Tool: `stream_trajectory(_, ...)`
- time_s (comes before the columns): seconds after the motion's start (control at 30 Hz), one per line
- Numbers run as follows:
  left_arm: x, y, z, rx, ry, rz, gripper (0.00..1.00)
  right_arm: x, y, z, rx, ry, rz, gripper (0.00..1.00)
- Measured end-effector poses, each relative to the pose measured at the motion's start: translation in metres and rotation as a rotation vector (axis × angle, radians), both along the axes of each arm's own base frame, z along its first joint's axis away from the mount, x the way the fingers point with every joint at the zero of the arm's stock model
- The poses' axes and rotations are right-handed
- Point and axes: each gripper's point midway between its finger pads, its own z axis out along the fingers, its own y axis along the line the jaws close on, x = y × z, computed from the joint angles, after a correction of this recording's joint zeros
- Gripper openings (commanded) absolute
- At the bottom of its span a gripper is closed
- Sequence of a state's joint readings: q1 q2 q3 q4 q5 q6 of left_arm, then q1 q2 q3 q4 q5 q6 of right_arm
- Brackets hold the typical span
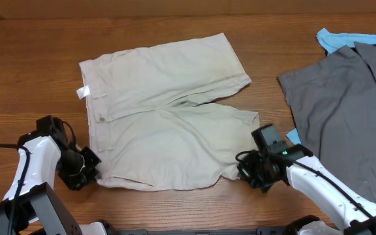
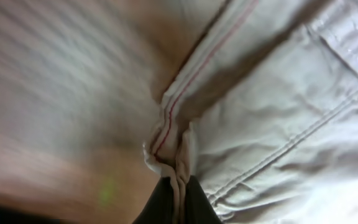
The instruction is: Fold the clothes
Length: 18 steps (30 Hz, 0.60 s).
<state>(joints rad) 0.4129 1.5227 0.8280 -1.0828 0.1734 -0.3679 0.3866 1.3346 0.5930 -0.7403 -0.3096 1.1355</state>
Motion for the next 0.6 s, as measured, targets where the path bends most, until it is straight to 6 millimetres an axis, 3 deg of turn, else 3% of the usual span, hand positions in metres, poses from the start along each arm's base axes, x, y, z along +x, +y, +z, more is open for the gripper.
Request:
stream_trajectory(0.2, 0.002, -0.015, 0.023, -0.117, -0.028, -0.111, 0.04, 0.024, -0.018, 0.043, -0.145, -0.08, 0.063, 0.04)
stream_trajectory(0.33, 0.016, -0.014, 0.042, -0.116, -0.11, -0.154, 0.04, 0.045, -0.03, 0.087, -0.217, -0.192, 0.053, 0.04)
stream_trajectory(0.43, 0.024, -0.013, 0.064, -0.09, -0.194, -0.172, 0.04, 0.068, -0.039, 0.127, -0.239, -0.327, 0.04, 0.04)
stream_trajectory(0.6, 0.032, -0.015, 0.103, -0.04, -0.347, -0.189, 0.04, 0.095, -0.058, 0.177, -0.259, -0.477, 0.035, 0.04)
